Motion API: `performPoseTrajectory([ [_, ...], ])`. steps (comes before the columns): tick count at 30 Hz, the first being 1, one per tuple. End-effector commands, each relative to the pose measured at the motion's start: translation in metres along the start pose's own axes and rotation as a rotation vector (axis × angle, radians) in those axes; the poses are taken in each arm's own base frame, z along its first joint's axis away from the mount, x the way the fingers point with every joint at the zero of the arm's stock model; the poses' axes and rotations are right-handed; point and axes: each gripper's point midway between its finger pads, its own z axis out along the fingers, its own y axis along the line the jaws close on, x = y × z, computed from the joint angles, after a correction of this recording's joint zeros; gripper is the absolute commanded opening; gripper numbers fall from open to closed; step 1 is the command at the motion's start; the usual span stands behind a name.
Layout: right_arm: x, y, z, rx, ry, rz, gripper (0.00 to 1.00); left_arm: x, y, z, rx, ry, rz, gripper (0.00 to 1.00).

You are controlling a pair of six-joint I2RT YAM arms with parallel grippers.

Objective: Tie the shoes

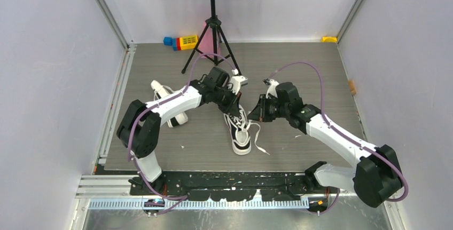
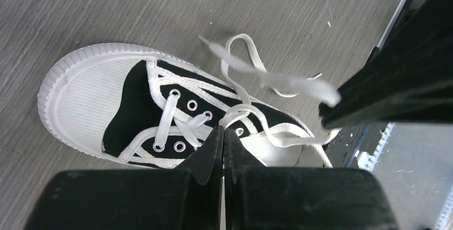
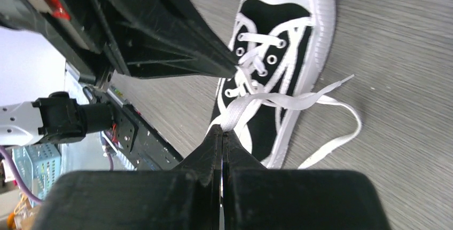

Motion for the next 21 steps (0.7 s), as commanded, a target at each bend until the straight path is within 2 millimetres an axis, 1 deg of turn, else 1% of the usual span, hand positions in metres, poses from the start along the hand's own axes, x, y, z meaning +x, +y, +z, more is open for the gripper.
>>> performPoseTrajectory([
  [1, -0.012, 0.031, 0.009, -0.109, -0.017, -0.053, 0.00, -0.028, -0.012, -0.014, 0.062, -0.118, -0.045, 0.00],
  [4, -0.009, 0.038, 0.020, -0.149, -0.004, -0.037, 0.00, -0.029, -0.010, -0.015, 0.082, -0.129, -0.095, 0.00],
  [9, -0.004, 0.039, 0.036, -0.169, 0.024, -0.020, 0.00, -0.024, -0.009, -0.014, 0.090, -0.113, -0.122, 0.00],
  [11, -0.004, 0.042, 0.042, -0.191, 0.029, -0.019, 0.00, -0.022, -0.006, -0.014, 0.086, -0.108, -0.136, 0.00],
  [13, -0.002, 0.041, 0.049, -0.186, 0.044, -0.015, 0.00, -0.021, -0.006, -0.012, 0.098, -0.103, -0.147, 0.00],
  [16, -0.001, 0.033, 0.056, -0.146, 0.048, -0.006, 0.00, -0.022, -0.010, -0.012, 0.122, -0.107, -0.151, 0.00],
  [19, -0.004, 0.011, 0.060, -0.031, 0.022, 0.012, 0.00, -0.022, -0.012, -0.012, 0.130, -0.107, -0.153, 0.00],
  [21, -0.006, 0.006, 0.063, -0.003, 0.007, 0.017, 0.00, -0.022, -0.014, -0.013, 0.140, -0.106, -0.155, 0.00],
])
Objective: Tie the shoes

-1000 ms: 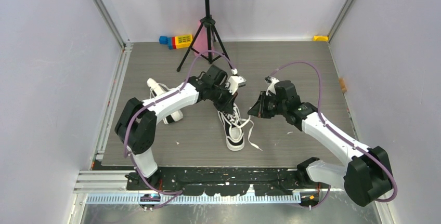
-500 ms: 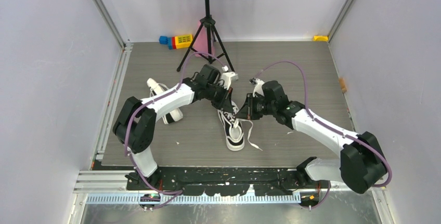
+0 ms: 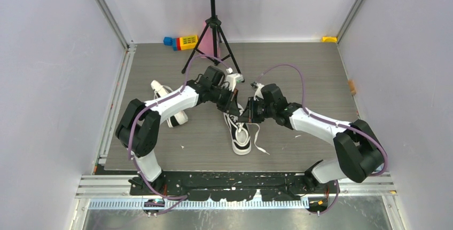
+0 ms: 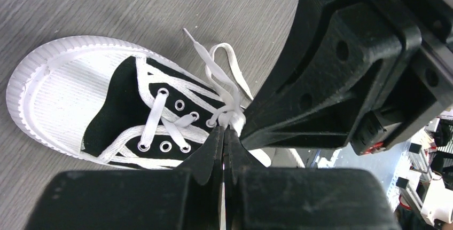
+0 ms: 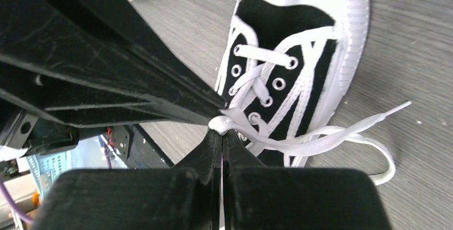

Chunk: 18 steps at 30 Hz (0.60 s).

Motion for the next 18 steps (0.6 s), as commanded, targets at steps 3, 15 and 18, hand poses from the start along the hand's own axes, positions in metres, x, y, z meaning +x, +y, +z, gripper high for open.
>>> performPoseTrajectory([
  [3, -0.034, -0.001, 0.006, 0.053, -0.132, 0.000, 0.00, -0.013, -0.017, -0.007, 0.075, -0.046, 0.016, 0.00],
  [15, -0.053, -0.001, 0.029, -0.024, -0.257, 0.062, 0.00, -0.008, -0.025, -0.006, 0.123, -0.046, -0.036, 0.00],
  [18, -0.050, 0.008, 0.037, -0.097, -0.243, 0.083, 0.00, -0.007, -0.024, -0.005, 0.123, -0.046, -0.044, 0.00],
])
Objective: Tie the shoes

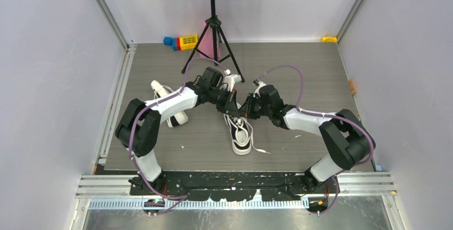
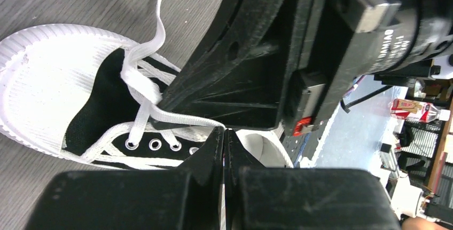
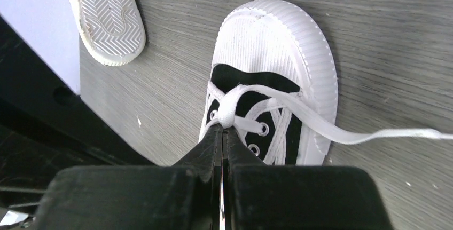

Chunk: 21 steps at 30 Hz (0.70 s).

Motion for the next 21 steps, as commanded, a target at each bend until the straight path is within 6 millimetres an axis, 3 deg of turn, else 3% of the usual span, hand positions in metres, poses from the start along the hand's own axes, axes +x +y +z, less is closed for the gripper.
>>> performPoseTrajectory([
  [1, -0.017, 0.030, 0.010, -0.151, -0.074, 0.027, 0.00, -0.012, -0.018, -0.006, 0.066, -0.046, 0.023, 0.00],
  [3, -0.016, 0.032, 0.011, -0.167, -0.073, 0.041, 0.00, -0.010, -0.016, -0.007, 0.057, -0.042, 0.023, 0.04],
  [8, -0.013, 0.031, 0.009, -0.165, -0.071, 0.062, 0.00, -0.008, -0.013, -0.015, 0.005, -0.063, 0.035, 0.29],
  [21, -0.013, 0.037, 0.010, -0.207, -0.072, 0.100, 0.00, -0.004, -0.003, -0.072, -0.145, -0.242, -0.034, 0.46],
])
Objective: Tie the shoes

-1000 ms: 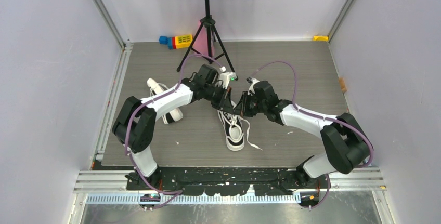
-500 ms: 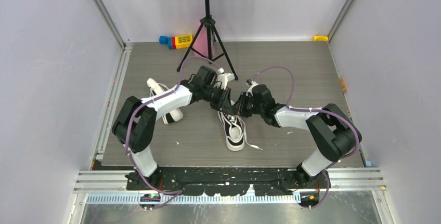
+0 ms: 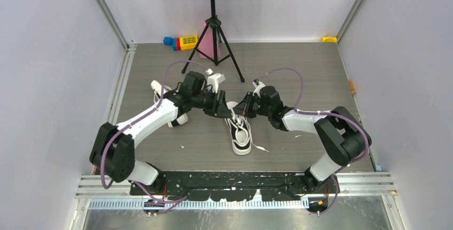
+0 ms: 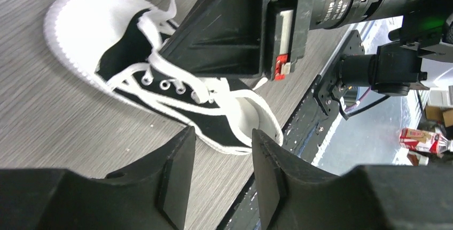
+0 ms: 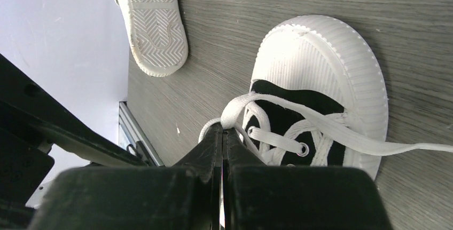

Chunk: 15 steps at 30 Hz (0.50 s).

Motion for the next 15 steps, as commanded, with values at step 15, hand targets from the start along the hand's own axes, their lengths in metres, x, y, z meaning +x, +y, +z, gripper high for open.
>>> performPoseTrajectory([
  [15, -0.005, 0.020, 0.003, -0.090, -0.016, 0.020, 0.00, -0.005, 0.033, 0.020, 0.040, -0.138, -0.174, 0.33],
])
